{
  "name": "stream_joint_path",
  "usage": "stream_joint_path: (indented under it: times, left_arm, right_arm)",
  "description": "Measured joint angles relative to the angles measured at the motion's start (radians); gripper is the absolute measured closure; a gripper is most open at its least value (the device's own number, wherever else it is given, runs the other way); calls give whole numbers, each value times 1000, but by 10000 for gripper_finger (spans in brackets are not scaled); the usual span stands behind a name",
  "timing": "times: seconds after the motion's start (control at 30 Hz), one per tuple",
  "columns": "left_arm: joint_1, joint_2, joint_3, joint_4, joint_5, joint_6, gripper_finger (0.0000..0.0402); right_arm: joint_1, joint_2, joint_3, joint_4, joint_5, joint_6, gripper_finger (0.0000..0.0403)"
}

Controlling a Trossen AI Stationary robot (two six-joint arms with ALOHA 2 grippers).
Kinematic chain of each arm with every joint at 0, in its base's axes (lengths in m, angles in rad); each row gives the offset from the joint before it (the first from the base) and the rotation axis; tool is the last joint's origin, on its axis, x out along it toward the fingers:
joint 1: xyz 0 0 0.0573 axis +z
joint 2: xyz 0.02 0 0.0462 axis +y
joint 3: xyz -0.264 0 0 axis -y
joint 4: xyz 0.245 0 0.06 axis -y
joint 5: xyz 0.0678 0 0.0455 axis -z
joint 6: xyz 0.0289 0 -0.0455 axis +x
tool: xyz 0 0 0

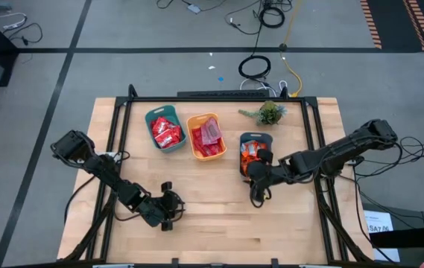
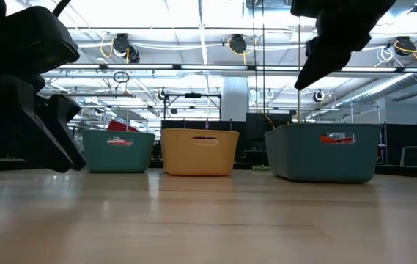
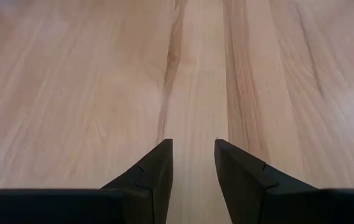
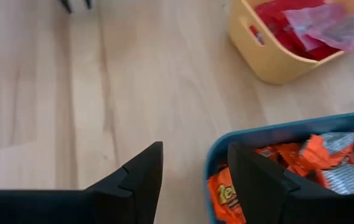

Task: Sort candy
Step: Return to Home Position

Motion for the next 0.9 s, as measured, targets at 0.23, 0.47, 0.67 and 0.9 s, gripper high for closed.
stream_joint_path:
  times: [0.23, 0.47, 0.67, 0.9]
  left_arm:
    - [53, -83, 0, -55, 0, 51, 274]
    - [88, -301, 0, -315, 5, 51, 274]
    - [88, -486, 0, -483, 5, 49, 274]
    - [88, -638, 0, -581, 5, 49, 274]
  right_arm:
    - [49, 0, 0, -4, 0, -1, 231]
    - [91, 0, 0, -8, 0, -1, 231]
    - [131, 0, 0, -25, 0, -1, 231]
    - [169, 0, 0, -126, 1, -10, 231]
